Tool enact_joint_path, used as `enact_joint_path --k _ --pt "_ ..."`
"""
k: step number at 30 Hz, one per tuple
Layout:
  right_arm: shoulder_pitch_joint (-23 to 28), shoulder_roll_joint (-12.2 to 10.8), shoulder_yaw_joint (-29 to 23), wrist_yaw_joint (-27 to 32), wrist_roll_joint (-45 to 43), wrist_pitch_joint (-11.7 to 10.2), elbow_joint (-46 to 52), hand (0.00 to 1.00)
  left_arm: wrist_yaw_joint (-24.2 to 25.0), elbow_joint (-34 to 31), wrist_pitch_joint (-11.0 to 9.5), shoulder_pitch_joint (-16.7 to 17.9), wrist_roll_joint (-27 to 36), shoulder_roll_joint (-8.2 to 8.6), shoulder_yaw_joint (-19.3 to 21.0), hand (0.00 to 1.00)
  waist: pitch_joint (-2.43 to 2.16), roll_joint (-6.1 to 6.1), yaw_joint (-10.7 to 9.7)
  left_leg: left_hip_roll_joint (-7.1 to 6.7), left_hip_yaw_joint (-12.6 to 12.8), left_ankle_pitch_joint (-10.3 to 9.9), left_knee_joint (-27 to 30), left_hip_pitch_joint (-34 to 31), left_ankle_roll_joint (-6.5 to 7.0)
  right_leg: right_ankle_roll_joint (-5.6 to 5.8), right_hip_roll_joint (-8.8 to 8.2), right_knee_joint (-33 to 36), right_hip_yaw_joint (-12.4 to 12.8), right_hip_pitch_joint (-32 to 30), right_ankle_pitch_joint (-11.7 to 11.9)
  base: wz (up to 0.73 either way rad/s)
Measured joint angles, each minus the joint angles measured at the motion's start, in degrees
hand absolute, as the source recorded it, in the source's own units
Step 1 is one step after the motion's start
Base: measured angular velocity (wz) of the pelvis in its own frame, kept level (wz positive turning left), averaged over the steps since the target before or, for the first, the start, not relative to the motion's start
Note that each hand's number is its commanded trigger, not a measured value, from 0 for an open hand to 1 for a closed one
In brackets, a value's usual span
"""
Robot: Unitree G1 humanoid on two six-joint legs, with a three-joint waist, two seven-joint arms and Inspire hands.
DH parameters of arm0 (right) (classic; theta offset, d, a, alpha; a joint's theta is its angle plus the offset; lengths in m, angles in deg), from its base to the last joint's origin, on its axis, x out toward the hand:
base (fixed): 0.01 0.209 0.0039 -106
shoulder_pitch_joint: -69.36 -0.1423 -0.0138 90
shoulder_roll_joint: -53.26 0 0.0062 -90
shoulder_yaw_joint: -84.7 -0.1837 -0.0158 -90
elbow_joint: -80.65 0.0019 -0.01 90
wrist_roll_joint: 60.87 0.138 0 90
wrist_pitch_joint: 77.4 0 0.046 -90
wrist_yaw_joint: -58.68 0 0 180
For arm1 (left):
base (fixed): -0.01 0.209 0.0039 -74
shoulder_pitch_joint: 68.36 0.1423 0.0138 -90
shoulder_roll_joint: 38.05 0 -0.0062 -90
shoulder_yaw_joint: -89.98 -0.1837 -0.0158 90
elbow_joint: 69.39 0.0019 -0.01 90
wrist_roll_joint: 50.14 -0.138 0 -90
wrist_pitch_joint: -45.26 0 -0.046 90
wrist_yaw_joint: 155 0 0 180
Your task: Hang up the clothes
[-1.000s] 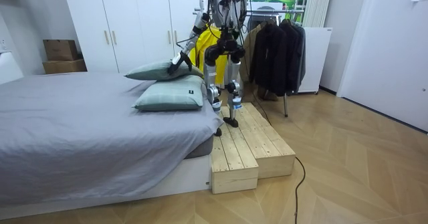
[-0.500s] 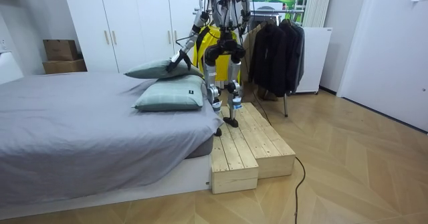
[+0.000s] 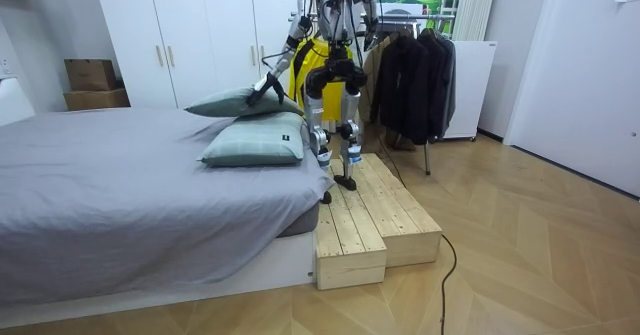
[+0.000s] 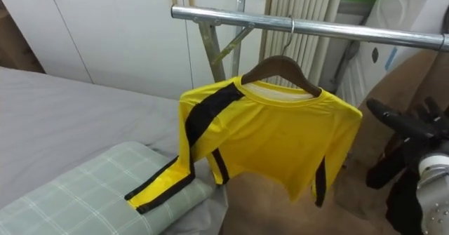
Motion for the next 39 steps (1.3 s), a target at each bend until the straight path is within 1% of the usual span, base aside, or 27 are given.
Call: enact_joint_path --k 1,2,4,5,7,9,11,13,15,20,21,22,23,25,26,29,31,32,33,35,37,39 --pt "0.24 0.00 -0.52 0.45 -0.01 -0.02 0.00 0.00 -0.10 0.03 0.00 0.13 0.00 0.20 0.18 0.00 0.01 -0.01 -0.03 0.00 0.27 0.00 0.01 0.02 0.00 0.09 0.19 -0.05 0.74 -0.06 0.02 -0.12" --pt "0.40 0.00 -0.73 0.58 -0.01 -0.04 0.00 0.00 -0.14 0.05 -0.01 0.13 0.00 0.38 0.54 0.00 0.02 -0.01 -0.09 0.00 0.32 0.00 0.01 0.01 0.01 0.13 0.21 -0.08 0.84 -0.08 0.05 -0.10" --pt "1.48 -0.01 -0.72 0.54 -0.02 -0.64 -0.07 0.00 -0.70 1.23 -1.06 0.14 0.04 0.53 0.88 0.00 0.09 -0.14 -0.19 0.01 0.58 0.01 0.01 0.15 0.01 0.25 0.35 -0.11 1.30 -0.05 0.13 -0.07" --pt "1.84 -0.02 -0.69 0.53 -0.11 -0.79 -0.10 0.00 -0.77 1.29 -1.13 0.14 0.04 0.58 0.91 0.00 0.12 -0.20 -0.14 0.01 0.68 0.01 0.01 0.15 0.01 0.28 0.35 -0.10 1.39 -0.07 0.15 -0.10" --pt "3.18 -0.19 -0.39 0.39 -0.36 -1.06 -0.37 0.00 -0.96 1.28 -1.24 0.15 0.06 0.65 0.96 0.00 0.28 -0.46 0.43 0.06 1.47 0.01 0.02 0.27 0.02 0.44 0.52 -0.05 2.09 -0.21 0.25 -0.14" --pt "3.76 -0.27 0.25 0.37 -1.39 -1.08 -1.74 0.00 -1.29 1.38 -1.40 0.15 0.06 0.64 1.01 0.00 0.41 -0.75 0.34 0.05 1.60 0.00 0.02 0.16 0.02 0.76 0.50 -0.11 2.23 -0.26 0.16 -0.05" --pt "5.26 -0.38 0.34 -0.28 -3.98 -1.08 -2.61 0.00 -1.25 1.99 -1.83 0.14 -0.03 0.64 1.11 0.00 0.35 -0.93 0.24 0.03 1.49 -0.02 0.05 0.14 0.05 1.02 0.45 -0.26 2.17 -0.16 0.11 0.00" --pt "7.75 -0.58 0.34 -1.50 -6.04 -1.07 -2.62 0.00 -1.03 2.52 -2.08 0.16 -0.02 0.64 1.22 0.00 0.39 -1.19 0.18 -0.03 1.46 -0.06 0.03 0.14 0.12 0.79 0.38 -0.22 2.10 -0.22 0.28 0.00" --pt "8.91 -0.70 0.34 -2.17 -6.32 -1.07 -2.58 0.00 -0.55 3.03 -2.18 0.15 -0.02 0.64 1.34 0.00 0.36 -1.23 -0.02 -0.03 1.53 -0.11 -0.03 0.15 0.15 0.65 0.40 -0.19 2.05 -0.25 0.37 0.00" --pt "9.95 -0.70 0.34 -3.80 -6.40 -1.08 -2.59 0.00 0.64 4.37 -2.25 0.11 0.14 0.60 2.21 0.00 0.27 -1.35 -0.51 0.03 1.68 -0.14 -0.44 0.54 0.16 0.39 0.39 -0.13 1.51 -0.12 0.55 0.00" --pt "10.14 -0.70 0.36 -4.46 -6.40 -1.08 -2.59 0.00 0.76 5.20 -2.51 0.04 0.41 0.57 2.22 0.00 0.24 -1.32 -0.71 0.05 1.69 -0.15 -0.58 0.69 0.16 0.37 0.41 -0.15 1.45 0.01 0.56 0.00" --pt "10.55 -0.70 0.36 -4.87 -6.44 -1.08 -2.60 0.00 0.93 6.41 -3.31 0.01 1.75 0.56 2.22 0.00 0.21 -1.28 -0.76 0.06 1.83 -0.15 -0.77 0.96 0.16 0.35 0.40 -0.17 1.39 0.20 0.57 0.00" --pt "10.95 -0.70 0.34 -5.03 -6.63 -1.09 -2.59 0.00 1.12 6.94 -3.66 0.02 2.38 0.57 2.24 0.00 0.17 -1.26 -0.78 0.07 1.81 -0.17 -0.80 1.03 0.14 0.33 0.36 -0.17 1.18 0.26 0.58 0.00" --pt "13.85 -0.93 0.30 -5.15 -6.94 -1.09 -1.55 0.00 1.53 9.13 -4.90 -0.02 2.72 0.58 2.33 0.00 0.05 -1.22 -0.58 0.14 1.79 -0.35 -0.83 1.26 0.08 0.28 0.31 -0.20 0.70 0.42 0.56 0.00" --pt "14.68 -1.09 0.30 -5.18 -7.09 -1.09 -0.95 0.00 1.61 9.42 -4.94 -0.02 2.72 0.63 2.35 0.00 0.03 -1.19 -0.55 0.14 1.79 -0.38 -0.83 1.28 0.09 0.27 0.32 -0.20 0.67 0.43 0.55 0.00" --pt "17.40 -2.27 0.27 -5.99 -9.63 -1.13 -0.72 0.00 1.66 9.92 -5.37 -0.05 4.68 0.87 2.45 0.00 -0.09 -0.99 -0.64 0.15 1.80 -0.53 -0.82 1.36 0.09 0.27 0.35 -0.23 0.66 0.48 0.51 0.00" --pt "19.82 -3.90 0.29 -6.29 -11.30 -1.13 -0.69 0.00 2.07 10.16 -5.80 -0.10 6.41 0.93 2.76 0.00 -0.33 -0.57 -0.56 0.17 1.83 -0.61 -0.83 1.38 0.05 0.24 0.40 -0.23 0.79 0.48 0.47 0.00" --pt "20.37 -4.34 0.29 -6.37 -11.64 -1.13 -0.69 0.00 2.24 10.43 -6.00 -0.15 6.75 0.97 2.94 0.00 -0.39 -0.42 -0.54 0.17 1.88 -0.61 -0.83 1.42 0.04 0.24 0.41 -0.20 0.84 0.48 0.45 -0.03" --pt "21.49 -5.22 0.29 -6.41 -12.65 -1.13 -0.69 0.00 2.64 11.14 -6.42 -0.26 7.15 0.98 3.24 0.00 -0.47 -0.15 -0.48 0.17 1.92 -0.61 -0.86 1.51 0.04 0.22 0.48 -0.12 0.94 0.48 0.44 -0.05" --pt "23.37 -6.56 0.57 -6.40 -13.17 -1.22 -0.97 0.00 2.89 11.54 -7.19 -0.26 9.53 0.99 3.23 0.00 -0.41 0.12 0.08 0.28 2.40 -0.61 -1.19 1.99 0.03 0.19 0.63 -0.10 1.37 0.72 0.43 -0.11" --pt "26.04 -9.11 1.89 -6.61 -13.34 -1.88 -1.08 0.00 2.97 12.82 -8.80 -0.28 12.59 1.05 3.26 0.00 -0.40 0.20 0.85 0.51 3.21 -0.73 -1.26 2.30 -0.15 0.10 0.97 0.10 2.02 0.67 0.38 -0.17" --pt "27.81 -10.73 3.24 -7.35 -13.43 -1.98 -1.30 0.00 2.97 14.77 -10.04 -0.45 13.55 1.06 3.25 0.00 -0.38 0.26 0.72 0.66 3.40 -0.92 -1.23 2.47 -0.36 -0.01 1.14 0.23 2.13 0.72 0.32 -0.08"
